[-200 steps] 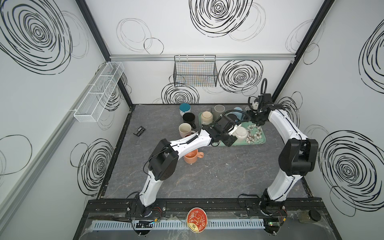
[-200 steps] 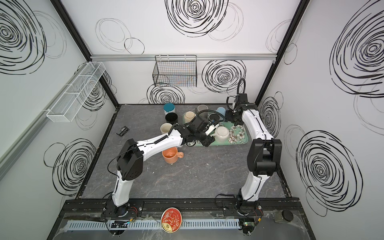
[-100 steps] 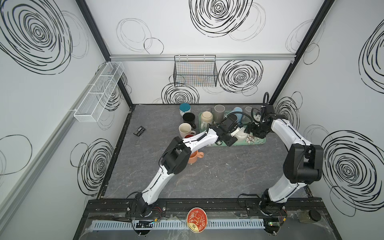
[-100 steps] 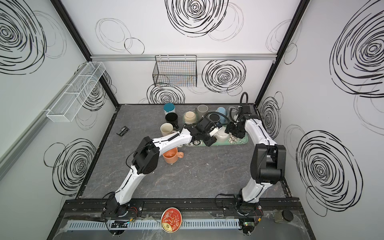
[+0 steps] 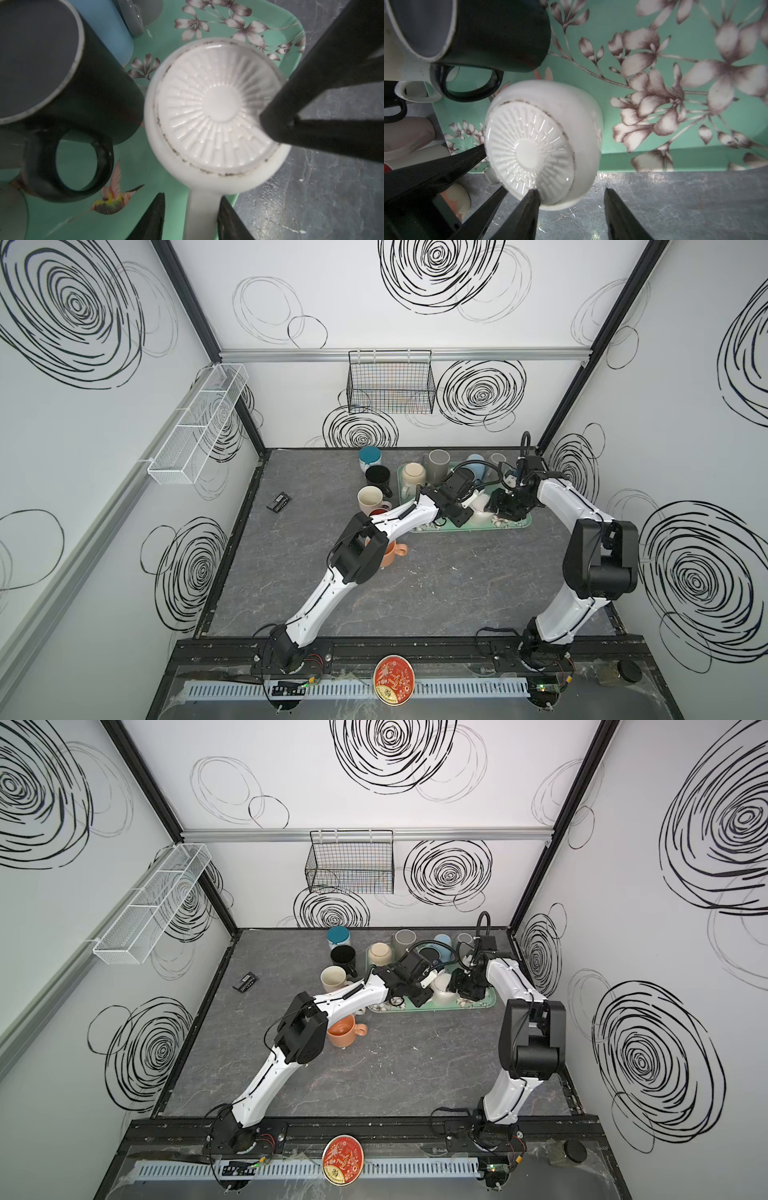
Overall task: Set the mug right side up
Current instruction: 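Grasp the white mug's handle with the left gripper and lift it off the tray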
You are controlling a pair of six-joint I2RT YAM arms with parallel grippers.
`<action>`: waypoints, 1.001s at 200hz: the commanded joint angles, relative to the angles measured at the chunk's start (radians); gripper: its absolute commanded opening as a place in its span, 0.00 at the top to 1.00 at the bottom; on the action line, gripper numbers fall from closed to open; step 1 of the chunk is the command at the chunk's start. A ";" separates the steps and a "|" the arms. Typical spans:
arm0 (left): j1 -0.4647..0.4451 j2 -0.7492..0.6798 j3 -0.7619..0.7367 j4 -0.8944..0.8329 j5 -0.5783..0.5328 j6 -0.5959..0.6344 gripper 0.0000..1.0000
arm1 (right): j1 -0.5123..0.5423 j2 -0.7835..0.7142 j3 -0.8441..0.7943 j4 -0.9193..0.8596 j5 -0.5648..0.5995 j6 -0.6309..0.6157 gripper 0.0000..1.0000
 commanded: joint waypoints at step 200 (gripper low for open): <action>0.021 -0.366 -0.167 0.199 0.021 -0.141 1.00 | -0.055 -0.409 -0.164 0.578 -0.341 0.307 0.38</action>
